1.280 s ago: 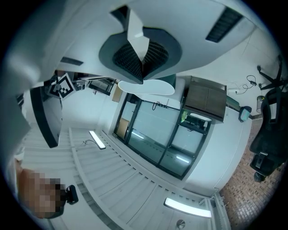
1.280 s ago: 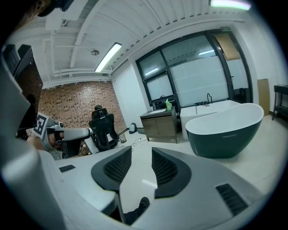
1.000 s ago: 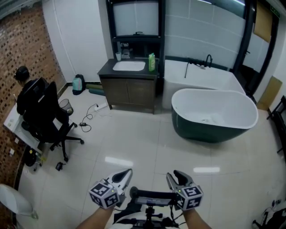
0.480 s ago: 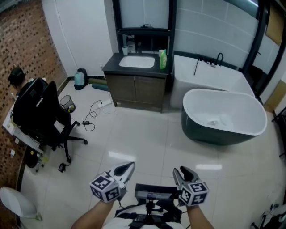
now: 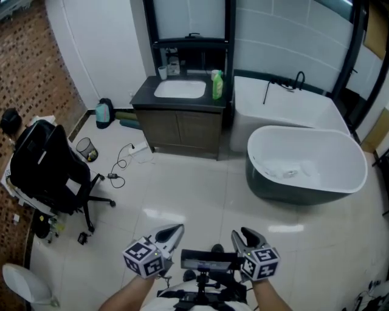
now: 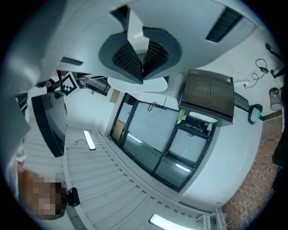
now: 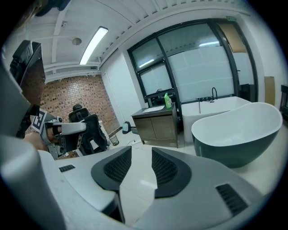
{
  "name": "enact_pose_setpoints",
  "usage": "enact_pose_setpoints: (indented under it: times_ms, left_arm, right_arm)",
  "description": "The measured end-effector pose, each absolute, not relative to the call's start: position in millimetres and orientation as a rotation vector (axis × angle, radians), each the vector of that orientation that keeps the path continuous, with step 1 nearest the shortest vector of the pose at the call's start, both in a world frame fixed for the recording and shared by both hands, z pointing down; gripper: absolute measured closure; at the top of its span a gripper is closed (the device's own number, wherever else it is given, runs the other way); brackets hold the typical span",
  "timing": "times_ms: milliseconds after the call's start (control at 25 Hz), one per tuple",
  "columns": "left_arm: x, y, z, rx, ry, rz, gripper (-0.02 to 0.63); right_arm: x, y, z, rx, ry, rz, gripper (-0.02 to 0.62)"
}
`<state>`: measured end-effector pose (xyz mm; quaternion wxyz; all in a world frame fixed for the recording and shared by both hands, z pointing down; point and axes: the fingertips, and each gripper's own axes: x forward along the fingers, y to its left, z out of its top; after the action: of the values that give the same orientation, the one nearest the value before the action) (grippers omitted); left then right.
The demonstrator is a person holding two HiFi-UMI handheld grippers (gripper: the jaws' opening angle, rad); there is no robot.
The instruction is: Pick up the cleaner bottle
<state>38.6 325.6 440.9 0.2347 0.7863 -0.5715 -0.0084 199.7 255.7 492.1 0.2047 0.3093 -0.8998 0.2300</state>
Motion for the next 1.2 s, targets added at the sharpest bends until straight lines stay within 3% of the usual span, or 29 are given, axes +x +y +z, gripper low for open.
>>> enact_pose_setpoints:
  times_ms: [320,680,1200]
  left_arm:
    - [39.4,218.2,433.5,2.138,-1.614,-0.065,0.604]
    - [27.4,157.5,438.3,2.116,-1.611,-0.081,0.604]
    - [-87.8,36.3,446.9,2.2,-1.492,-0.062,0.604]
  right_arm:
    - [178.5,142.1,476.8,0.751,-2.56,0.588,0.446]
    - [146.9,89.3,482.2,0.656,-2.557,0.609,0.446]
    - [21.0,-18.9,480.0,0.736,-2.559,0.659,0.446]
